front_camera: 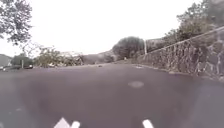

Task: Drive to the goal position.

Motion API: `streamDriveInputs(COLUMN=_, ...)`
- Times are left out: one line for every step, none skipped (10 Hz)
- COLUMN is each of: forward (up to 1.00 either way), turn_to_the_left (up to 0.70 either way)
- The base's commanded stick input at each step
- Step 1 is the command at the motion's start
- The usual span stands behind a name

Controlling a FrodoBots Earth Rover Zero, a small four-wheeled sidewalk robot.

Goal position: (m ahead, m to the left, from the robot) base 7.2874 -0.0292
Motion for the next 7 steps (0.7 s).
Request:
streamDriveInputs(forward=0.50, turn_to_the_left=0.00)
streamDriveInputs(forward=0.50, turn_to_the_left=-0.26)
streamDriveInputs(forward=0.50, turn_to_the_left=-0.50)
streamDriveInputs(forward=0.50, turn_to_the_left=-0.50)
streamDriveInputs(forward=0.50, turn_to_the_left=-0.50)
streamDriveInputs(forward=0.50, turn_to_the_left=-0.50)
streamDriveInputs(forward=0.50, turn_to_the_left=-0.18)
